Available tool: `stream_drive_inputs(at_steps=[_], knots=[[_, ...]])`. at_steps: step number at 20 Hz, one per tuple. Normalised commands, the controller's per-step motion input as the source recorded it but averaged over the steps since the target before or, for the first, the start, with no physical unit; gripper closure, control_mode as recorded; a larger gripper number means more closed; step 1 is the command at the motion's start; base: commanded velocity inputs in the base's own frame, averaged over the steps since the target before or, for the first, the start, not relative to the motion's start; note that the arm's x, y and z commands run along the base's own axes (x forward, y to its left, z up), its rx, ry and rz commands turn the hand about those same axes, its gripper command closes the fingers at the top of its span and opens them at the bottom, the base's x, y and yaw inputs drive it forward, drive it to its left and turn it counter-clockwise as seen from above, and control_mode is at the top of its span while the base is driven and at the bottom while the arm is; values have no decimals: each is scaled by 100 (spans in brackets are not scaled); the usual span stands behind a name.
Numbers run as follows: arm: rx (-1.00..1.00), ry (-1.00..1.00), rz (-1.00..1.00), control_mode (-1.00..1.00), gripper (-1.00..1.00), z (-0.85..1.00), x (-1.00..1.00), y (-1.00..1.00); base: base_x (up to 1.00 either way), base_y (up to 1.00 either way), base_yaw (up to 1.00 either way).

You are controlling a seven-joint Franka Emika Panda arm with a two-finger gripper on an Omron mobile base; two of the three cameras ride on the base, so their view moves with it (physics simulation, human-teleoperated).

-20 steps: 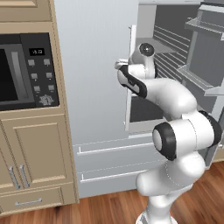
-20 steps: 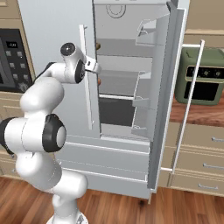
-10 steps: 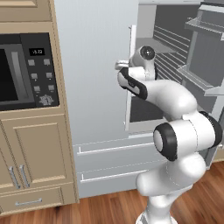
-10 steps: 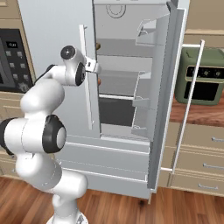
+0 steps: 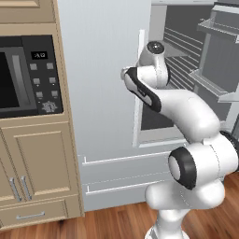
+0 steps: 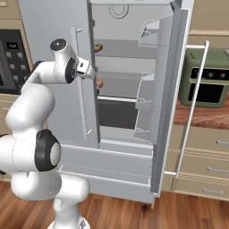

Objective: Retrieve the banana and peach from the fridge and place them into the bowl on the dining table.

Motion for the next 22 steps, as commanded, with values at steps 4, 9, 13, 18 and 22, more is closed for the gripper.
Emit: stream_drive_inputs(at_steps=[4,9,13,18,22], knots=[[0,5,1,-100,100,-1,-100,70,0,0,0],[0,-12,6,-100,100,-4,-100,70,0,0,0],[-1,-10,3,-100,100,3,-100,50,0,0,0],[-5,-33,0,-100,100,37,-100,21,0,0,0],[0,-32,0,-100,100,88,-95,-5,0,0,0]])
